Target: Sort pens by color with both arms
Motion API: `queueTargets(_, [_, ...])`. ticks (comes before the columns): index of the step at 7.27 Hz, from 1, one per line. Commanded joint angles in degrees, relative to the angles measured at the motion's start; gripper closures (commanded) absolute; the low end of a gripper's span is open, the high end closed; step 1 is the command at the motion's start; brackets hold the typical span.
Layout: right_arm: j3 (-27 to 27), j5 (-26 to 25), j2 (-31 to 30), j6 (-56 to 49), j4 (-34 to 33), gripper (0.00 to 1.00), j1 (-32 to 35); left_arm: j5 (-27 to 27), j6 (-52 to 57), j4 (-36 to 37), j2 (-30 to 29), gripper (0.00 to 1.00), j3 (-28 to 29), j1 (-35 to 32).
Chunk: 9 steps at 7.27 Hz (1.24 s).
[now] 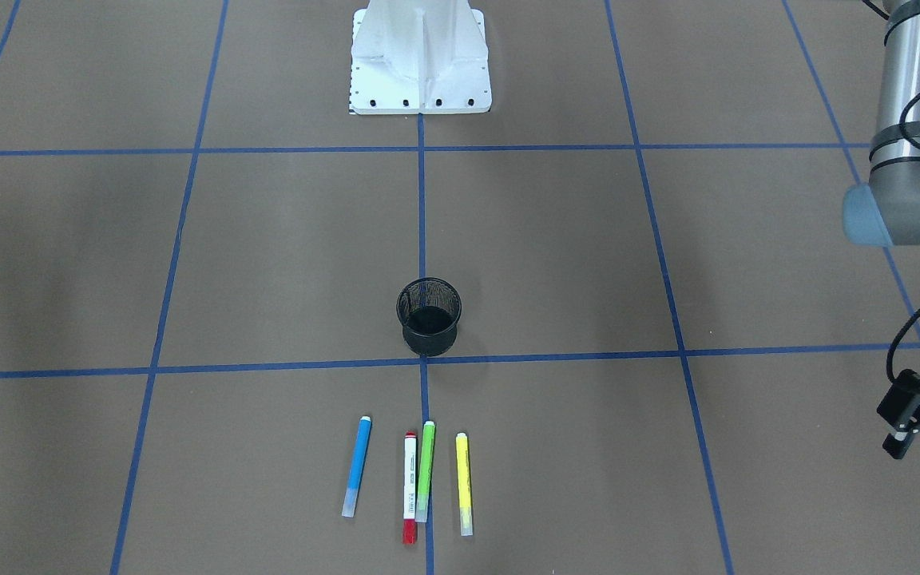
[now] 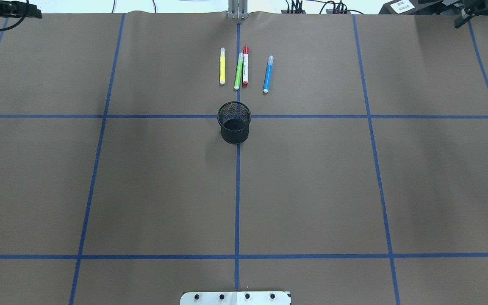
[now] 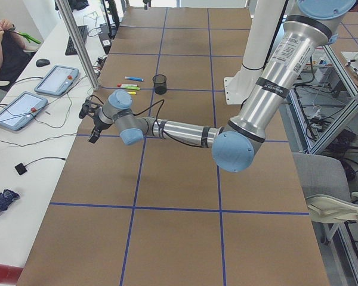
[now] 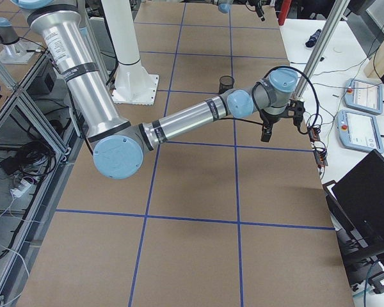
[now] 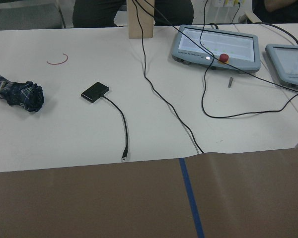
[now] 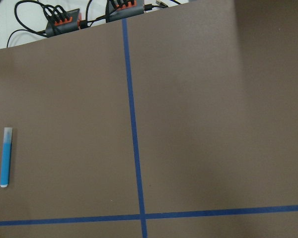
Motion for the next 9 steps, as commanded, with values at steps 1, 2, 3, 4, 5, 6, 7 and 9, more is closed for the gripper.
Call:
queueTargets(1, [2.4, 0.5, -4.0, -0.1, -1.3, 0.01, 0.7, -16.8, 9.8, 10.5, 1.9, 0.00, -0.2, -6.8])
queueTargets(2, [4.0, 0.7, -5.6, -0.1, -3.1, 0.01, 1.4, -21.0, 15.4, 14.0, 3.1, 0.00, -0.5, -8.7])
queueTargets(3, [6.8, 0.8, -6.4, -0.1, -8.3, 0.01, 1.8, -21.0, 17.0, 14.2, 5.3, 0.00, -0.4, -9.2])
queueTargets(4, [10.8, 1.3, -8.0, -0.6, -14.5, 0.01, 2.6, -21.0, 17.2, 14.2, 6.3, 0.00, -0.3, -9.3])
queueTargets(5, [12.8, 2.5, -9.5, -1.5, -15.2, 0.01, 3.3, -21.0, 22.1, 14.3, 7.6, 0.00, -0.2, -9.5])
queueTargets(6, [13.1, 3.2, -10.5, -6.1, -15.3, 0.01, 4.3, -21.0, 26.8, 16.3, 8.1, 0.00, -0.2, -9.8])
queueTargets(7, [12.5, 2.9, -14.2, -15.6, -15.3, 0.01, 6.1, -21.3, 32.1, 19.3, 9.0, 0.00, -0.8, -12.3])
queueTargets(9, [11.9, -6.0, -20.7, -28.2, -15.6, 0.01, 6.8, -21.1, 38.5, 25.0, 12.9, 0.00, -4.6, -13.0])
